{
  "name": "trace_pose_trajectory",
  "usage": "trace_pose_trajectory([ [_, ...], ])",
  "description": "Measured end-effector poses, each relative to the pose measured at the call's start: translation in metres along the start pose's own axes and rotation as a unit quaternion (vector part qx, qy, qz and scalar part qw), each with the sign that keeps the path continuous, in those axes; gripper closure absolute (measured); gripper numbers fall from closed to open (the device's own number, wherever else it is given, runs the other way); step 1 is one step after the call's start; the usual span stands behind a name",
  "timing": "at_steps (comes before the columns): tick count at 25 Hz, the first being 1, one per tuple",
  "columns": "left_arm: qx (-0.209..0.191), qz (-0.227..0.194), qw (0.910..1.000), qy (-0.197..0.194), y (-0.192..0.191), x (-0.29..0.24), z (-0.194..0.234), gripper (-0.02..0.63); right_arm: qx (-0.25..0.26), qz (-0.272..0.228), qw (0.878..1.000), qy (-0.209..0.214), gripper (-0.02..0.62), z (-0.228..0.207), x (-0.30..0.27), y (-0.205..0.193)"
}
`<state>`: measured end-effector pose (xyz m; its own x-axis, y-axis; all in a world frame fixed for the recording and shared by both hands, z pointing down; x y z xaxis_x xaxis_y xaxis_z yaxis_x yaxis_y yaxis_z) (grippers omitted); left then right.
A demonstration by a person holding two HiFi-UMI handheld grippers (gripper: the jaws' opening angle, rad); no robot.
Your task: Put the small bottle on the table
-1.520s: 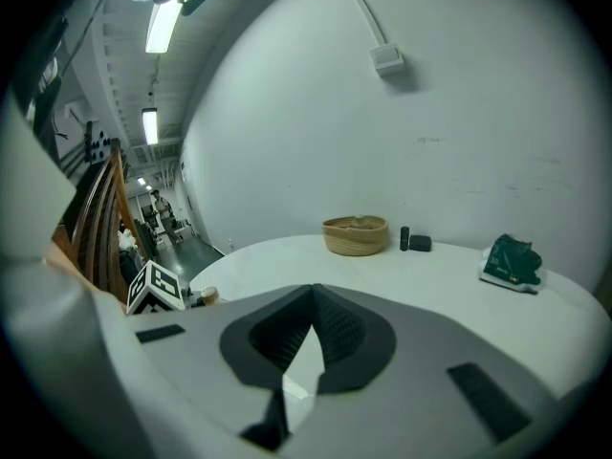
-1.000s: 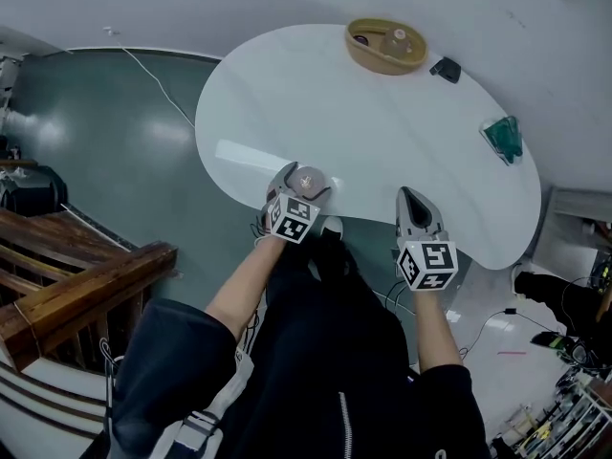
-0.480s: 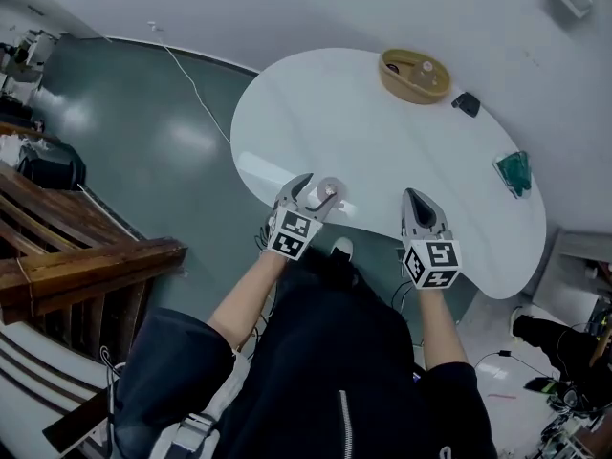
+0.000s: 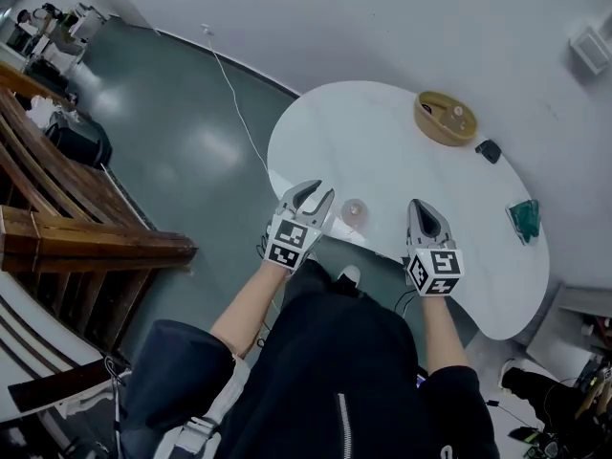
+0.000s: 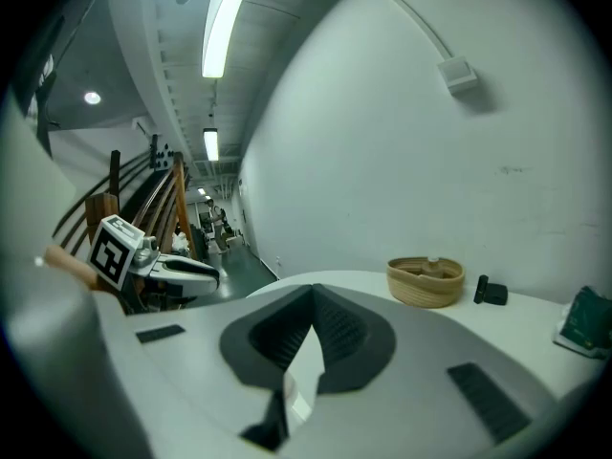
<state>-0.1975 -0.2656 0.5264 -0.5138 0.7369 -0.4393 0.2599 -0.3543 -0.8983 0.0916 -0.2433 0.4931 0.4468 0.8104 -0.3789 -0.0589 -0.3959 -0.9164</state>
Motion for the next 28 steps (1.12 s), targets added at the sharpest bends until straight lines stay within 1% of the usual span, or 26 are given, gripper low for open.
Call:
trace_pose_trajectory([
  [3, -0.003, -0.017, 0.9996, 0.021, 0.011, 0.012, 0.009, 0.534, 0.008, -0.009, 1.0, 0.007, 0.595, 0.002, -0.003, 0.005],
  [7, 0.002, -0.033, 0.9992, 0.024, 0.019, 0.024, 0.014, 0.566, 0.013, -0.014, 1.0, 0.018, 0.595, 0.006, -0.002, 0.006],
  [8, 0.002, -0.036, 0.999, 0.026, 0.021, 0.027, 0.015, 0.591, 0.015, -0.015, 1.0, 0.019, 0.595, 0.007, -0.002, 0.007],
  [9, 0.003, -0.039, 0.9988, 0.029, 0.022, 0.029, 0.016, 0.6, 0.017, -0.016, 1.0, 0.019, 0.595, 0.007, -0.001, 0.007],
  [12, 0.005, -0.043, 0.9985, 0.032, 0.025, 0.031, 0.016, 0.6, 0.022, -0.019, 0.999, 0.018, 0.595, 0.006, 0.001, 0.009],
  [16, 0.005, -0.044, 0.9985, 0.033, 0.027, 0.031, 0.013, 0.6, 0.02, -0.017, 0.999, 0.028, 0.595, 0.004, 0.003, 0.006],
  [19, 0.019, -0.05, 0.9979, 0.036, 0.033, 0.03, 0.013, 0.6, 0.024, -0.016, 0.999, 0.029, 0.597, 0.003, 0.003, 0.004],
  [28, 0.028, -0.042, 0.9984, 0.027, 0.023, 0.027, 0.006, 0.6, 0.026, -0.018, 0.999, 0.028, 0.597, 0.002, 0.007, 0.001],
])
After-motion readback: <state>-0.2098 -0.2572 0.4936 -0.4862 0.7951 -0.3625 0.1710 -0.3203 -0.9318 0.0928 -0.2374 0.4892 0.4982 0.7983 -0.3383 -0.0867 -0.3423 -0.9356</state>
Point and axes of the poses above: the fingertips, and each gripper's own axes: x backward along the fingers, z to its left, y out of its top, the point moved 10 cm from there along x, backward along the fingers, and after that the axes turned 4 degrees about z, right-handed, at the moved point
